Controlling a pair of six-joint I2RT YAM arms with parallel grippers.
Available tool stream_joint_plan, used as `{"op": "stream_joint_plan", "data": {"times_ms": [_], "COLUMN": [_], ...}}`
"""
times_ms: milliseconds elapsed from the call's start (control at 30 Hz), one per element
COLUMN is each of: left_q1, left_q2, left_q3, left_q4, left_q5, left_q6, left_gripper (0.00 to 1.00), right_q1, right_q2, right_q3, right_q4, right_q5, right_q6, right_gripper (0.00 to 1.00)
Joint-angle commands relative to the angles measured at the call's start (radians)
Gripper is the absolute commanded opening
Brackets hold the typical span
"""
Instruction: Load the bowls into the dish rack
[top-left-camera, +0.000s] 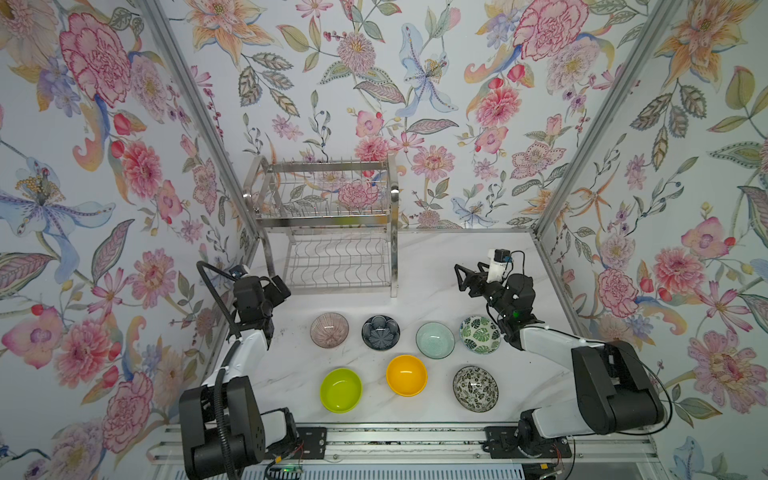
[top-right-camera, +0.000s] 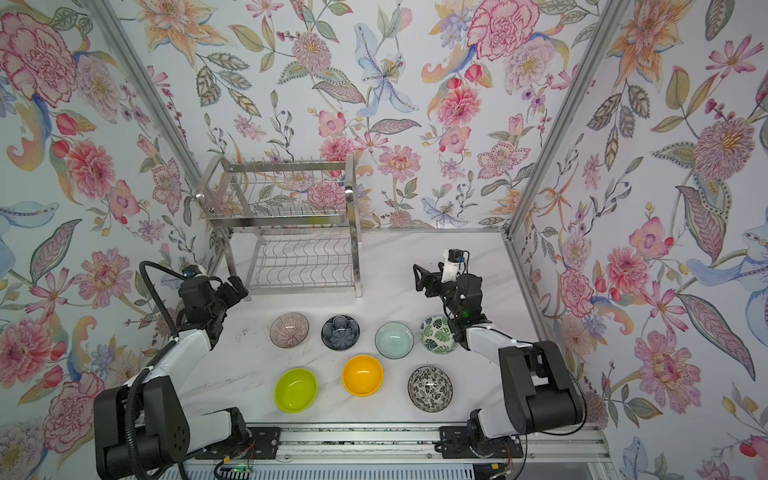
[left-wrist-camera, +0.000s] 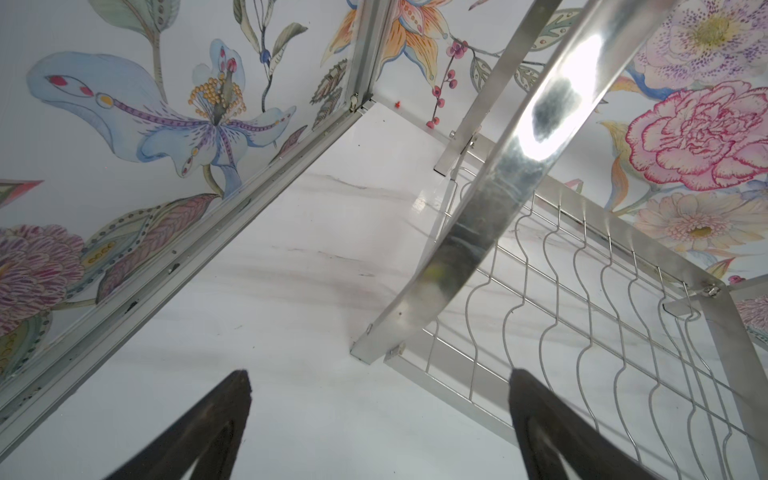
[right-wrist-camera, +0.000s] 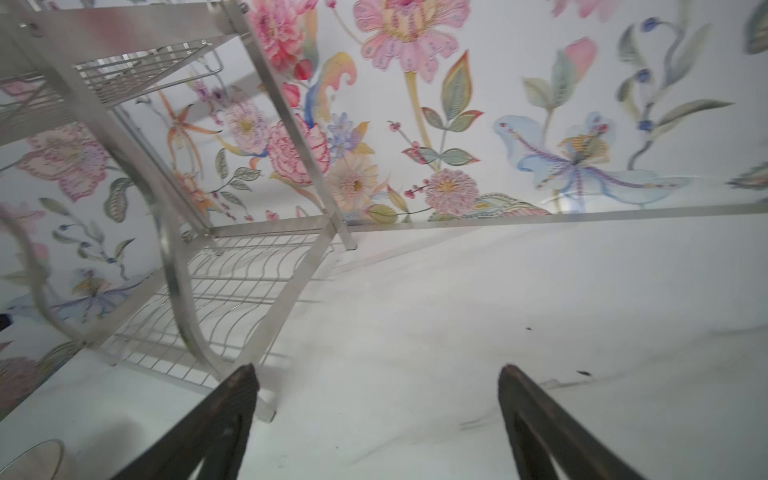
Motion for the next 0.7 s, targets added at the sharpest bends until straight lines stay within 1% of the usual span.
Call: {"op": "stream_joint_plan", "data": {"times_ms": [0, 67, 133, 200, 367, 433, 667], "left_q1": [0.004, 0.003, 0.000, -0.011, -0.051, -0.066, -0.096], "left_q2": [0.014, 0.018, 0.021, 0.019, 0.021, 0.026, 0.019], "left_q3": [0.034, 0.037, 0.042, 0.046, 0.058, 0.069, 0.077], "left_q4": [-0.026, -0.027, -0.043, -0.057, -0.079, -0.095, -0.117], "left_q5": [0.074, 0.102, 0.118, 0.114, 0.110, 0.112, 0.114], "left_q6": [0.014, 0.023, 0.035, 0.057, 0.090, 0.108, 0.131], "left_gripper": [0.99, 0.99, 0.99, 0.99, 0.99, 0.99, 0.99], "right_q1": [0.048, 0.074, 0.100, 0.118, 0.149, 0.162, 0.190], "right_q2": [0.104, 0.162, 0.219, 0.266, 0.380, 0.414, 0.493], "right_q3": [0.091, 0.148, 0.197, 0.247, 0.370, 0.418, 0.522], "right_q4": [0.073, 0.077, 0.084, 0.084, 0.082, 0.054, -0.006], "right_q5": [-0.219, -0.270, -0.298, -0.317, -0.408, -0.417, -0.446], "right_q6": [0.015, 0.029, 0.036, 0.047, 0.085, 0.085, 0.084], "right_gripper": [0.88, 0.87, 0.86, 0.84, 0.80, 0.76, 0.72]}}
